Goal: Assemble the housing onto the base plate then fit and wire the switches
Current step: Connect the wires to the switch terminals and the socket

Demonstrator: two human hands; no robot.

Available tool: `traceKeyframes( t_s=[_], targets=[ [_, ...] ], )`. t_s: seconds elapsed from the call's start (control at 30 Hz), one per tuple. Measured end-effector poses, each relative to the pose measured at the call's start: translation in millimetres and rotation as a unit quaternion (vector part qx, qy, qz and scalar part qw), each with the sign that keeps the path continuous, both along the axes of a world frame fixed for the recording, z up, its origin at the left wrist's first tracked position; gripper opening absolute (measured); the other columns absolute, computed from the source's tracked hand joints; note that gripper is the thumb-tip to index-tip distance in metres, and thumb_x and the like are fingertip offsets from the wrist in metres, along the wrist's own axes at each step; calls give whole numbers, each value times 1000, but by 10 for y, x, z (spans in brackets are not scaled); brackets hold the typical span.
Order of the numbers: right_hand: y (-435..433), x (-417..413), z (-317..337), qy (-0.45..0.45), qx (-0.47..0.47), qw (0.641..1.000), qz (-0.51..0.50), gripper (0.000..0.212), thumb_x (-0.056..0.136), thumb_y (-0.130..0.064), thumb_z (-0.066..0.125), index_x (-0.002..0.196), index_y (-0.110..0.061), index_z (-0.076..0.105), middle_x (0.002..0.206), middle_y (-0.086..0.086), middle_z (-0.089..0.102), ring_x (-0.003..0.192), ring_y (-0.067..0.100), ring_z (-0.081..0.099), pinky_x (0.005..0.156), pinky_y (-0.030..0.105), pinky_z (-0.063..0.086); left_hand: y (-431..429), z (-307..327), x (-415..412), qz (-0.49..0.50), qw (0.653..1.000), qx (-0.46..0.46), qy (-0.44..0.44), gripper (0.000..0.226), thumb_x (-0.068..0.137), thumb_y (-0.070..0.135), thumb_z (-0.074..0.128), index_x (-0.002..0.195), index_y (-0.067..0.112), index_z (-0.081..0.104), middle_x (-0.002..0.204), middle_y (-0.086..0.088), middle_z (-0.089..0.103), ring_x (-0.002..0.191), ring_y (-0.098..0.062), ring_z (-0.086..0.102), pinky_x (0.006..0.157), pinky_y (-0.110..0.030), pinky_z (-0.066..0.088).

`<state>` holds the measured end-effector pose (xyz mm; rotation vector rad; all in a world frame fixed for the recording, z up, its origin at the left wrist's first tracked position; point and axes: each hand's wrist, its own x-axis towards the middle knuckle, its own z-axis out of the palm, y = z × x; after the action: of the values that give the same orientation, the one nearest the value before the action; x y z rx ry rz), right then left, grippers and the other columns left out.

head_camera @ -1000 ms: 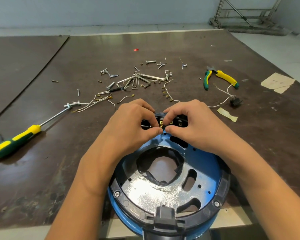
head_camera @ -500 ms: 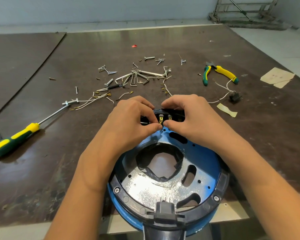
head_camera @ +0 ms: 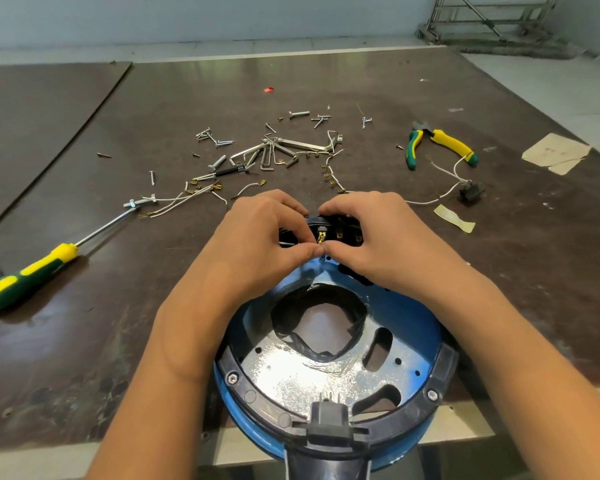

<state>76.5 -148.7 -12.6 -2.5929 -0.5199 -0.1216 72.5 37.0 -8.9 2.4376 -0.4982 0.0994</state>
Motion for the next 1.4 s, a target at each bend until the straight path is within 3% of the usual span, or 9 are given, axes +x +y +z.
traceKeyframes(
  t_s=[0.33, 0.47, 1.13, 1.4],
  targets=[
    [-22, -12, 22, 16, 22, 1000, 10, 40, 87, -30, 71, 127, -24, 66, 115, -4, 71, 101, 9, 62, 73, 11, 39, -7, 4, -1, 4, 1000, 1, 5, 4, 78, 36, 80, 78, 32, 78, 112, 10, 63, 100, -6, 59, 84, -41, 52],
    [-26, -2, 38, 28, 29, 999, 3, 44, 87, -30, 72, 130, -24, 64, 120, -4, 70, 108, 10, 63, 84, 19, 43, -14, 6, 2, 8, 1000, 4, 11, 4, 78, 36, 78, 79, 32, 79, 112, 11, 62, 101, -6, 58, 83, -42, 53],
    [-9, 1, 16, 1, 10, 1000, -1, 40, 89, -33, 71, 127, -24, 66, 117, -5, 70, 105, 9, 62, 81, 18, 40, -8, 3, 17, 11, 1000, 5, 15, 2, 78, 35, 78, 77, 33, 78, 112, 12, 63, 100, -5, 59, 85, -41, 52],
    [29, -34, 48, -9, -12, 1000, 11, 38, 91, -29, 66, 127, -19, 64, 117, 1, 69, 106, 17, 61, 90, 35, 51, -9, 14, 11, 11, 1000, 12, 22, 7, 77, 35, 81, 80, 32, 75, 114, 11, 63, 102, -8, 60, 90, -40, 51]
  ],
)
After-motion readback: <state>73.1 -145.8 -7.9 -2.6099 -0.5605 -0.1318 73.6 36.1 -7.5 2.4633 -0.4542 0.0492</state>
